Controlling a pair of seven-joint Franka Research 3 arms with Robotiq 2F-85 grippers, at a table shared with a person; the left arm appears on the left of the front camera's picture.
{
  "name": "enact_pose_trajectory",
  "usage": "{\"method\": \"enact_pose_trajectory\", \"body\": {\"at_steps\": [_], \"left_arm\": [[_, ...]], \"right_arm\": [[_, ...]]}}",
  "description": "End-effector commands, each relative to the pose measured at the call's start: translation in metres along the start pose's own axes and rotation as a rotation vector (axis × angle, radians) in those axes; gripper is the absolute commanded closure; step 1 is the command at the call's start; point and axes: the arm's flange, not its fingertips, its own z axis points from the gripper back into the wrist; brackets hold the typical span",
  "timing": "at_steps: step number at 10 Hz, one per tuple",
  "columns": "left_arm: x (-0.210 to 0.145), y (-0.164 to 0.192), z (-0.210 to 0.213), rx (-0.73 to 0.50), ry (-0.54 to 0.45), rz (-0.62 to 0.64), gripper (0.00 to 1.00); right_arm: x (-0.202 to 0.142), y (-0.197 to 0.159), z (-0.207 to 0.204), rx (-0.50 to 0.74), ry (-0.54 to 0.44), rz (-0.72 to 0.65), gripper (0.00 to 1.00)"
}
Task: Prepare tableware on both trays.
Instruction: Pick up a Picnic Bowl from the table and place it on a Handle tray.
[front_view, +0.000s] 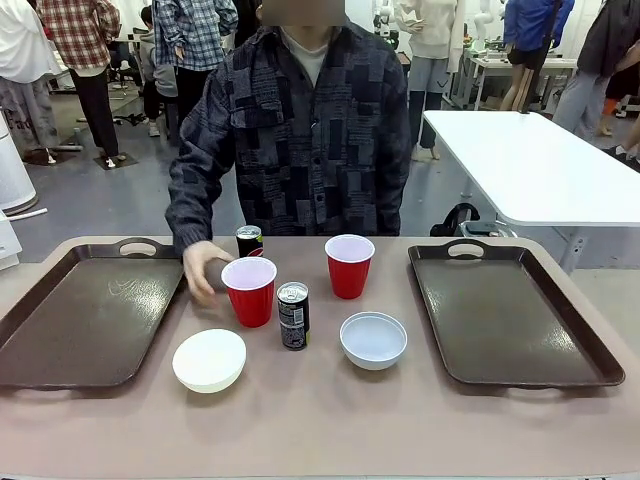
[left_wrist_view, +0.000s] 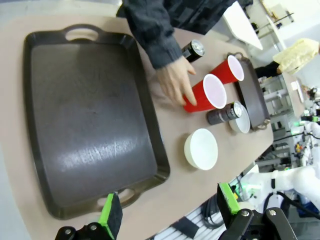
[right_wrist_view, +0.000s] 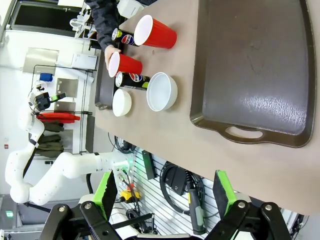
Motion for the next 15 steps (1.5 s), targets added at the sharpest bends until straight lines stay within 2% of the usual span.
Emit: {"method": "enact_pose_trajectory", "body": {"at_steps": [1, 3, 5, 7, 10, 11, 12, 14, 15], "left_arm": [[0.001, -0.001, 0.001, -0.009, -0.002, 0.017, 0.0], [0.001, -0.001, 0.001, -0.009, -0.002, 0.017, 0.0], [0.001, -0.001, 0.001, -0.009, -0.002, 0.017, 0.0], [0.001, -0.001, 0.001, -0.009, -0.002, 0.017, 0.0], [0.001, -0.001, 0.001, -0.009, -0.002, 0.017, 0.0], [0.001, -0.001, 0.001, -0.009, -0.002, 0.017, 0.0], [0.001, -0.001, 0.001, -0.009, -0.002, 0.017, 0.0], [0.001, -0.001, 0.001, -0.009, -0.002, 0.017, 0.0], [0.001, -0.001, 0.001, -0.009, -0.002, 0.017, 0.0]], "right_arm": [[0.001, 0.011, -0.006, -0.076, 0.022, -0.019, 0.0], [0.012, 0.054, -0.034, -0.218, 0.135, 0.006, 0.0], [0.028, 0.11, -0.081, -0.38, 0.24, 0.047, 0.0], [0.046, 0.149, -0.14, -0.557, 0.279, 0.055, 0.0], [0.064, 0.174, -0.235, -0.744, 0.334, 0.044, 0.0], [0.068, 0.173, -0.265, -0.797, 0.283, 0.052, 0.0], [0.075, 0.168, -0.286, -0.814, 0.214, 0.04, 0.0], [0.082, 0.156, -0.314, -0.788, 0.2, 0.01, 0.0], [0.082, 0.154, -0.316, -0.768, 0.213, 0.035, 0.0]]}}
